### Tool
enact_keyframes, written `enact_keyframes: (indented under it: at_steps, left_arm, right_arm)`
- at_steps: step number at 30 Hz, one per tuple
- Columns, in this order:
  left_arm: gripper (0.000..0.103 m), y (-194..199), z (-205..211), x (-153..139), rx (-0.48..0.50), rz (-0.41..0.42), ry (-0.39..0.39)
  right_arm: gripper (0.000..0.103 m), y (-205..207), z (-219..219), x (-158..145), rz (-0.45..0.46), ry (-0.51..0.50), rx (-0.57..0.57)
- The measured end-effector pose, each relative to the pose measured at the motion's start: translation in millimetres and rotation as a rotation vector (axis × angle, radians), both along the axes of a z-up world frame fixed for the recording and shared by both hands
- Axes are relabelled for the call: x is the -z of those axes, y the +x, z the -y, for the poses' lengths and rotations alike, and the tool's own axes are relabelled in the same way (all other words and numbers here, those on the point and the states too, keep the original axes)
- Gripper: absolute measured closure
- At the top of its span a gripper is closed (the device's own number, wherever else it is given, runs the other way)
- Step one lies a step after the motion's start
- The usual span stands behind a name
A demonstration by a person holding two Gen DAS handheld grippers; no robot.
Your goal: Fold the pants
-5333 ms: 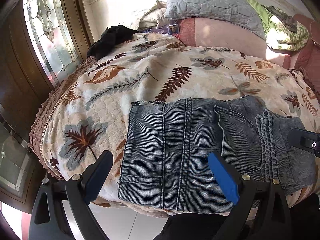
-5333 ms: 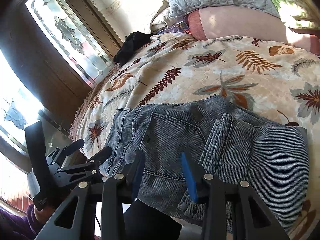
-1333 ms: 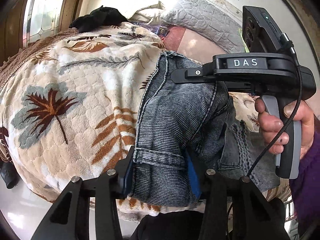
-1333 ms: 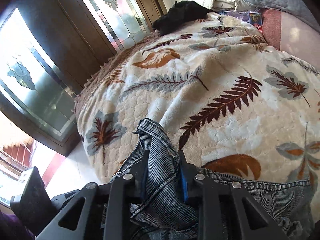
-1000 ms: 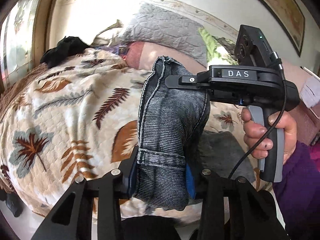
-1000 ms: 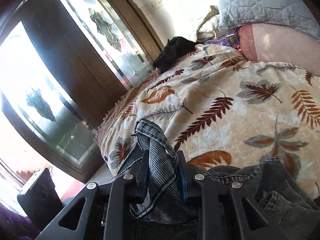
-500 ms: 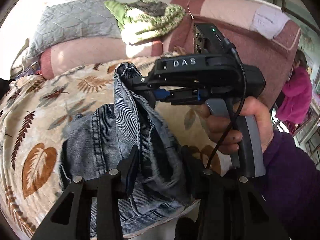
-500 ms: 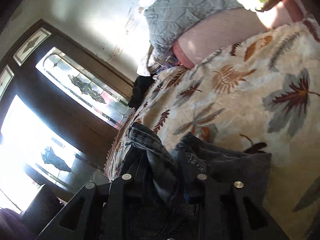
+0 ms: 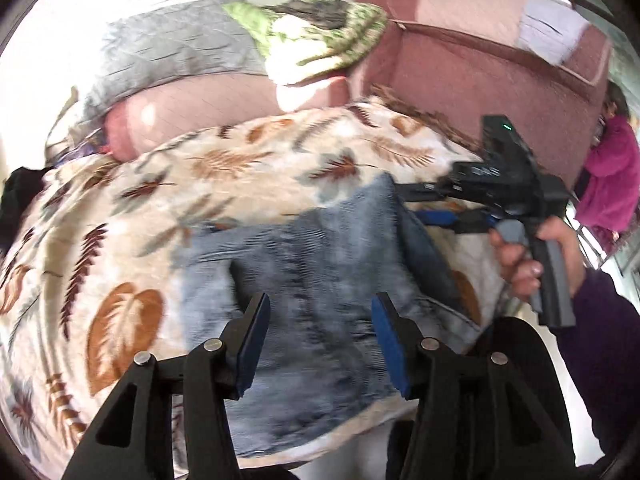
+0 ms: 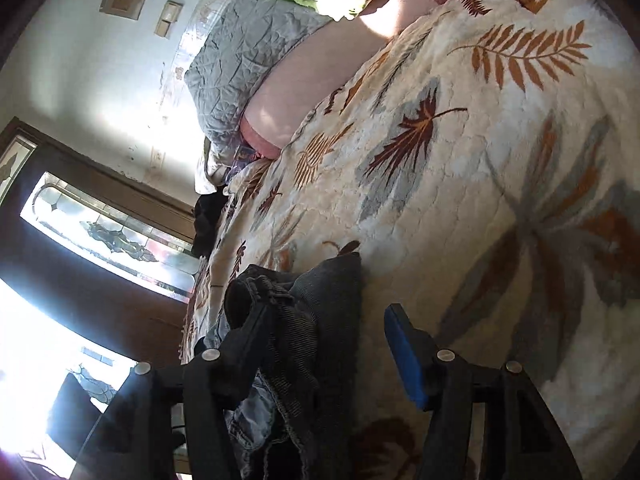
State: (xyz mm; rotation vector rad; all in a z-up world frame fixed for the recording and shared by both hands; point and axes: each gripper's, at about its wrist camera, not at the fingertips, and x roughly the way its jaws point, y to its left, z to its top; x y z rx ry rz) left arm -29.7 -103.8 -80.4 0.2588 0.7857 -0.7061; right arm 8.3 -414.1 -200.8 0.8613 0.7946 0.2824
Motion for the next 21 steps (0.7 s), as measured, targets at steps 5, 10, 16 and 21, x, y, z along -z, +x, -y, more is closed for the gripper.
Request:
enact_keyframes:
  at_steps: [5,10,16,21]
  left_arm:
    - [0.045,24,-31,11,-0.135,-0.004,0.045]
    - [0.045,55,-51,40,-0.201,-0.098,0.045]
    - [0.045,45,-26,62,-0.082,-0.049,0.096]
    - [0.040,31,-18,87,-0.050,-0.064,0.166]
  right_arm:
    - [0.035,2,-13,-12,0.009,-0.013,0.035]
    - [0.027,-14,-9,-20,0.046,0.032,0.127]
    - [0.027,1,-29,-12,-0.038,-0.031,0.096]
    - [0.032,23,-57,-6,-0.110,-0.131,0.052]
